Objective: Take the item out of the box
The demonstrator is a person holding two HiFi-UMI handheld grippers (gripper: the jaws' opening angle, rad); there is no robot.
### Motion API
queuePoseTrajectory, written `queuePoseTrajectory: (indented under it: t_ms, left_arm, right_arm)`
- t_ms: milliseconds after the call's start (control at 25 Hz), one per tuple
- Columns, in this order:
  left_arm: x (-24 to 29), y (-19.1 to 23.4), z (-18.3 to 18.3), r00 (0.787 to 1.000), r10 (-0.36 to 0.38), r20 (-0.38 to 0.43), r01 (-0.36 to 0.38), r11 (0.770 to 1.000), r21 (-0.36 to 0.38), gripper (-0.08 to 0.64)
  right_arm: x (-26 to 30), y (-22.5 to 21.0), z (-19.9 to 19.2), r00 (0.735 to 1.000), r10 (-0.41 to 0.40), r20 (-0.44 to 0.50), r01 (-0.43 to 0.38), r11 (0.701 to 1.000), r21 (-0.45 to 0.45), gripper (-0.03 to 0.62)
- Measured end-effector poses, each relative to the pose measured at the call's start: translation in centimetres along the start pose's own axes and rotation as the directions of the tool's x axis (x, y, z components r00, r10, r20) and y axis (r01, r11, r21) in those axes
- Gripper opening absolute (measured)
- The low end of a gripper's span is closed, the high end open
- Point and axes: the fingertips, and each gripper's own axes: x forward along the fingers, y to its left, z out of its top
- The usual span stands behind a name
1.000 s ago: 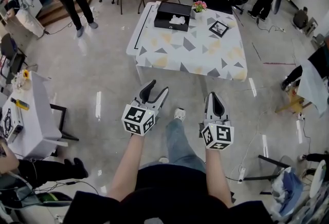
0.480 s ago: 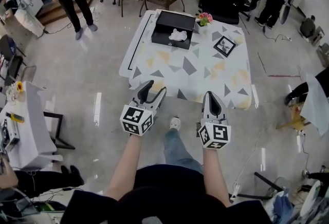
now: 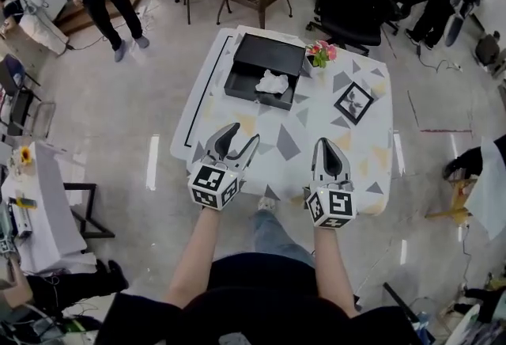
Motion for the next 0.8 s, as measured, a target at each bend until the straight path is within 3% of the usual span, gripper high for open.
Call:
queuePoseTrajectory:
  t_ms: [360, 800]
  left_arm:
    - [8.2, 4.7, 1.7, 0.999, 0.049, 0.011, -0.049, 0.999, 0.002, 0.224]
    - [12.0, 6.2, 3.7, 0.999, 0.040, 0.003, -0.040, 0.999, 0.011, 0.224]
  right_arm:
    - [9.5, -3.9, 0.7, 0.999, 0.039, -0.035, -0.038, 0.999, 0.008, 0.003]
    - [13.9, -5.1, 1.8, 0.998, 0.053, -0.046, -0.052, 0.998, 0.027, 0.003]
